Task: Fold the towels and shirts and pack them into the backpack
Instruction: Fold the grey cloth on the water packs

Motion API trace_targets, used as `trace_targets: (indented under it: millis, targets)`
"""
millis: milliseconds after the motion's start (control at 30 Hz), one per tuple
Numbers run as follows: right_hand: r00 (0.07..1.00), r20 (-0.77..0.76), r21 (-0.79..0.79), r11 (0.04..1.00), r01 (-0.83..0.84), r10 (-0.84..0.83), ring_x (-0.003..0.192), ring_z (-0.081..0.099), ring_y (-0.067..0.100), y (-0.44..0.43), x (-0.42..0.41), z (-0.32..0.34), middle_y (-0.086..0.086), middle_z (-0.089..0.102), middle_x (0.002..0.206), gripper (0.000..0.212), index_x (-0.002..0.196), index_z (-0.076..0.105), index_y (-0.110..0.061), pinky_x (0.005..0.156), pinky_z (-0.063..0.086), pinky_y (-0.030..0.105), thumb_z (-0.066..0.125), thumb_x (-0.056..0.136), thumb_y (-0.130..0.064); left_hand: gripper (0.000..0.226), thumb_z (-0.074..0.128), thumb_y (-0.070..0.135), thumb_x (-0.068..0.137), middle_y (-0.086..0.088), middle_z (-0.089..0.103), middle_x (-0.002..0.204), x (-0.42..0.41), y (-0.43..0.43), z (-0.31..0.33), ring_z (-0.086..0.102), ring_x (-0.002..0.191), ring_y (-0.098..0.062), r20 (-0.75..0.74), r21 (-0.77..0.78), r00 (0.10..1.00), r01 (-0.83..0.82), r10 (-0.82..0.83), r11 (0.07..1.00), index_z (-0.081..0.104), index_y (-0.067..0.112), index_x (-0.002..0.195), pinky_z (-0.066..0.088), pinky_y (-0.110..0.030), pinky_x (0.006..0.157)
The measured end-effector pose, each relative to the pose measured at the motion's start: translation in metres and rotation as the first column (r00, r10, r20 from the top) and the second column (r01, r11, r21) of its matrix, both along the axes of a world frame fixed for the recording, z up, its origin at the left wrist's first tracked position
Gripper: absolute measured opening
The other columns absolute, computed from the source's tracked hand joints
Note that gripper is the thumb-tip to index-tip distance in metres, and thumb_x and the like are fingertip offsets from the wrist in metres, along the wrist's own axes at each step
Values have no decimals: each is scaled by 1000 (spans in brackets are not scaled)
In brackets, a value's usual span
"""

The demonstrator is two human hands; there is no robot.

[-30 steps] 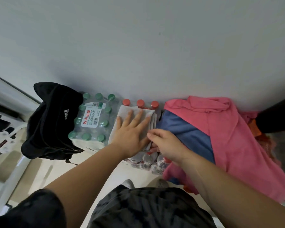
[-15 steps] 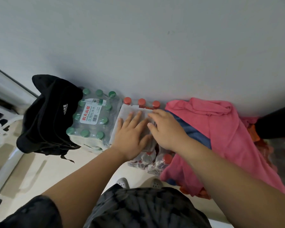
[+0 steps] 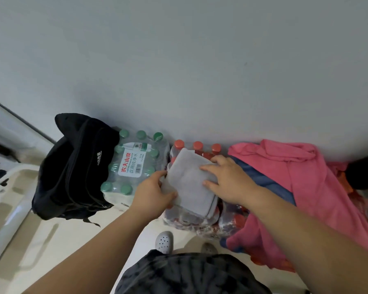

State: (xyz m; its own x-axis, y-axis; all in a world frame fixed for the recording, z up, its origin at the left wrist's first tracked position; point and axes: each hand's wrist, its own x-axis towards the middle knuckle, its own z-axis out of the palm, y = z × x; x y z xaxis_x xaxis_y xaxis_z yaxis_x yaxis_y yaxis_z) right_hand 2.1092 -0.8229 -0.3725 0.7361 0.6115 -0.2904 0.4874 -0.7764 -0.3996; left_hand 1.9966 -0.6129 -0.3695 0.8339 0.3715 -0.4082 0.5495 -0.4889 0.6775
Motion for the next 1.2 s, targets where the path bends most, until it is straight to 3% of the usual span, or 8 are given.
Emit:
trace_targets:
  millis: [167,400,533,667,767,867,1033,1200]
  targets:
    - [978,-81,-18,981,191,-192,115,51,25,3,-36,8,2,45,121,59,143,52,-29,101,44,36,60,90,-54,61,72,12,78,7,65,99,29,27,5,66,90,-22,71,51,991,114,-117,992,55,34,132,57,-37,76]
    - [952,-258,-72,986,153,-167,126,51,16,14,-78,27,-3,50,137,55,147,47,-32,99,38,22,57,96,-50,58,67,12,81,17,61,93,76,57,12,61,84,-9,126,75,920,364,-371,928,57,33,134,42,-9,65]
    - [961,-31,-14,962,273,-274,112,55,21,16,-59,29,-4,51,113,40,135,60,-29,91,42,29,60,96,-35,74,80,41,74,6,60,123,84,62,7,59,112,-17,22,133,818,567,-574,813,50,32,141,49,-29,94]
    - [954,52,34,956,292,-294,131,43,27,28,-24,27,4,45,142,80,150,41,-25,107,38,37,77,81,-41,97,85,57,63,2,48,138,86,58,8,48,124,-25,-59,337,670,711,-740,617,42,31,146,42,-37,105]
    - [986,-16,-127,978,162,-166,141,31,28,41,-8,17,3,31,157,112,159,17,-25,115,32,42,81,71,-53,103,85,59,59,2,46,143,92,54,5,49,126,-25,-119,365,631,746,-767,557,40,28,147,44,-38,103]
    - [994,4,-208,973,104,-105,138,34,28,44,-3,5,2,37,153,117,158,18,-27,112,35,46,81,66,-60,95,87,52,59,2,57,130,98,53,6,59,112,-23,-157,325,608,776,-778,541,43,33,142,50,-34,91]
    - [998,-17,-142,988,59,-62,112,54,21,41,5,3,-3,57,123,84,135,52,-33,92,48,41,83,61,-59,61,86,39,62,6,68,104,107,50,11,63,95,-21,-175,260,592,798,-787,543,61,32,117,52,-32,77]
    - [980,197,-193,980,51,-12,103,56,24,48,27,22,0,57,106,57,114,60,-24,81,44,36,80,69,-53,32,73,35,75,-4,64,95,126,41,15,63,90,-28,-119,474,609,729,-784,494,62,18,99,46,-32,68]
